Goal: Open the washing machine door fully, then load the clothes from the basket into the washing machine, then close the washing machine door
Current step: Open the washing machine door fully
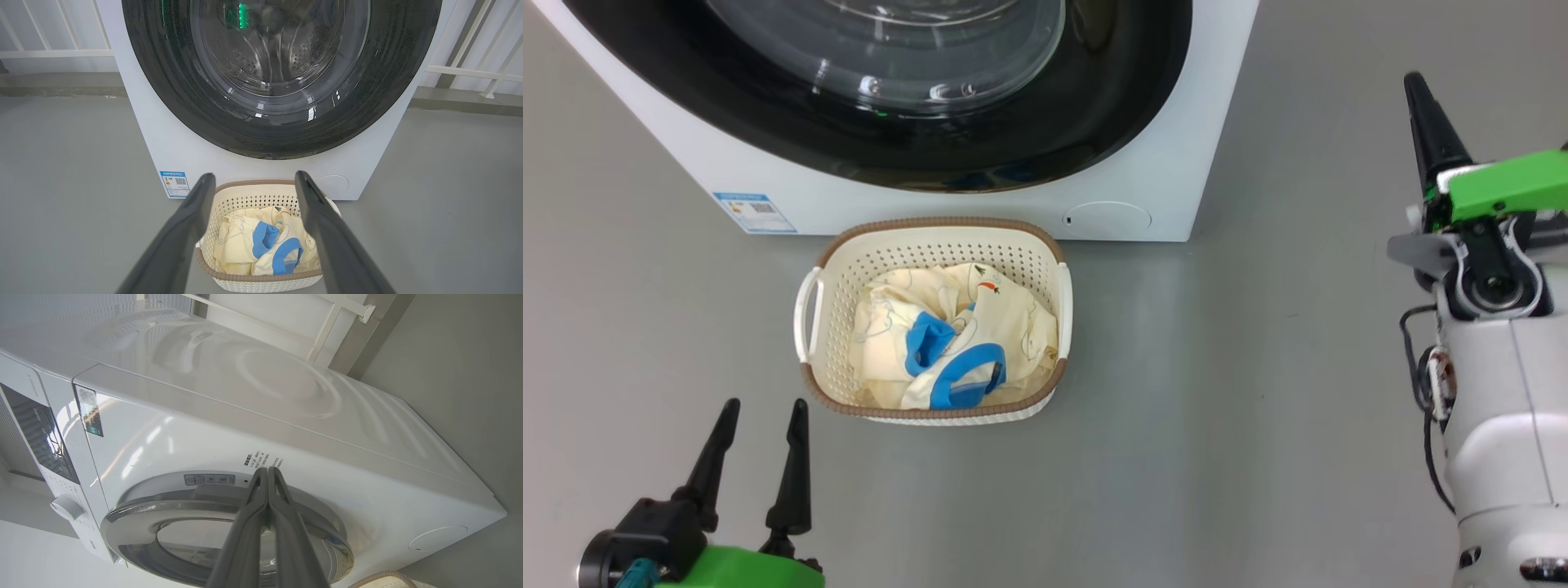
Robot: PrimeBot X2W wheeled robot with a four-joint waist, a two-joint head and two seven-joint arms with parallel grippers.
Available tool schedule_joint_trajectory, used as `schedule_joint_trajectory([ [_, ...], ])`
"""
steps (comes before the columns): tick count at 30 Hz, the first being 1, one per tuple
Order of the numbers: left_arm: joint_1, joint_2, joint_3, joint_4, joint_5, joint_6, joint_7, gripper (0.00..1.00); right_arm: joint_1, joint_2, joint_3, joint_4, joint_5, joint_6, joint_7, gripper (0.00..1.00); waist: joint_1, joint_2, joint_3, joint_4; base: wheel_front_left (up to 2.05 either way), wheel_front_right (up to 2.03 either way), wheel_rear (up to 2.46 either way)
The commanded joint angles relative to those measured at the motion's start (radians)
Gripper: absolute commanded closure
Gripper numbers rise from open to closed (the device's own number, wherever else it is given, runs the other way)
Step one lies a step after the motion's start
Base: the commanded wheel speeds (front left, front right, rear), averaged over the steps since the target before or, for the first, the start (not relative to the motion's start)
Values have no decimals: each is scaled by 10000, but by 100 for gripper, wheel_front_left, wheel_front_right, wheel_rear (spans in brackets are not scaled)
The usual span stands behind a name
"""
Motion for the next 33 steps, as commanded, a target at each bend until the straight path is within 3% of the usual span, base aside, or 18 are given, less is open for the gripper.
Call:
schedule_joint_trajectory([
  [1, -383, 178, 293, -284, -41, -31, -122, 0, -439, 27, 149, -196, 78, -9, 217, 100, 0, 0, 100, 81, 0, 0, 0],
  [10, -623, 172, 76, -475, -120, -31, -122, 0, -2128, -251, -166, 848, 321, -9, 2073, 100, 0, 0, 627, 250, 0, 0, 0],
  [20, -1204, 104, -196, -679, -231, -31, -122, 0, -3794, -251, -85, 1844, -206, -9, 3668, 100, 0, 0, 1271, 552, 0, 0, 0],
  [33, -1937, -39, -683, -788, -551, -31, -122, 0, -5685, 47, -394, 2730, -1492, -9, 3448, 100, 0, 0, 2132, 1225, 0, 0, 0],
])
